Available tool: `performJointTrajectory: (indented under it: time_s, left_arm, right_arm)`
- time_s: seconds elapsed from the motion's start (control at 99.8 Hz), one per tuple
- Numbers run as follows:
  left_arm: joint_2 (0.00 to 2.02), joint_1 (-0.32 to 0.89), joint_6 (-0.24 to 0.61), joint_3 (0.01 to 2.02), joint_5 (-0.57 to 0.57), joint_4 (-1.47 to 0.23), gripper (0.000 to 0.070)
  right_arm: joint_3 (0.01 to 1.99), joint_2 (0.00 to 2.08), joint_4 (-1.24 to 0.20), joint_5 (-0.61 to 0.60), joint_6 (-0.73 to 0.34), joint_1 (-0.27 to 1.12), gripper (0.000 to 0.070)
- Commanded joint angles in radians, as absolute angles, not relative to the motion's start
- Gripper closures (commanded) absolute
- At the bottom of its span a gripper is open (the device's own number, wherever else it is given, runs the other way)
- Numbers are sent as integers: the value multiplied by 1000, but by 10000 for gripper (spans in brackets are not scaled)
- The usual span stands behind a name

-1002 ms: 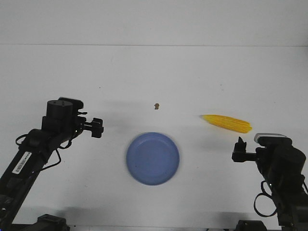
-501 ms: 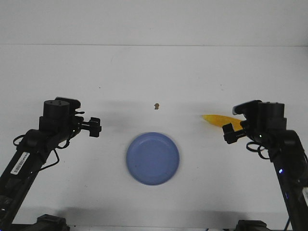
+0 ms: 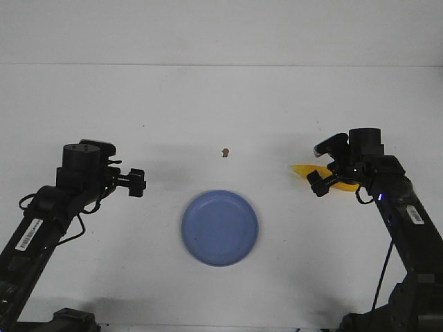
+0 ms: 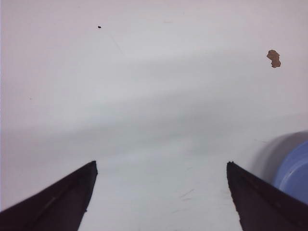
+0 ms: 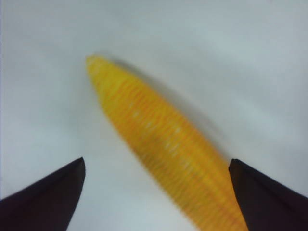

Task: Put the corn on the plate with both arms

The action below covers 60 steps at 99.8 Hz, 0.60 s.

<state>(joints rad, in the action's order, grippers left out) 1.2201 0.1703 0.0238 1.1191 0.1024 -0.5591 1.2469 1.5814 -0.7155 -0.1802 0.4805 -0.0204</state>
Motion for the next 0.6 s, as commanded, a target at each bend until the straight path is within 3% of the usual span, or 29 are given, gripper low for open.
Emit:
performJointTrajectory:
  time_s: [0.0,0.591]
  left_arm:
    - [1228,171,19,1137,104,-552,150]
    - [1228,171,19,1137,104,-551,150]
  right_arm:
    - [1270,1605,-688,-184,521,-19,72]
    - [1270,1737,-676,-185,528,-33,88]
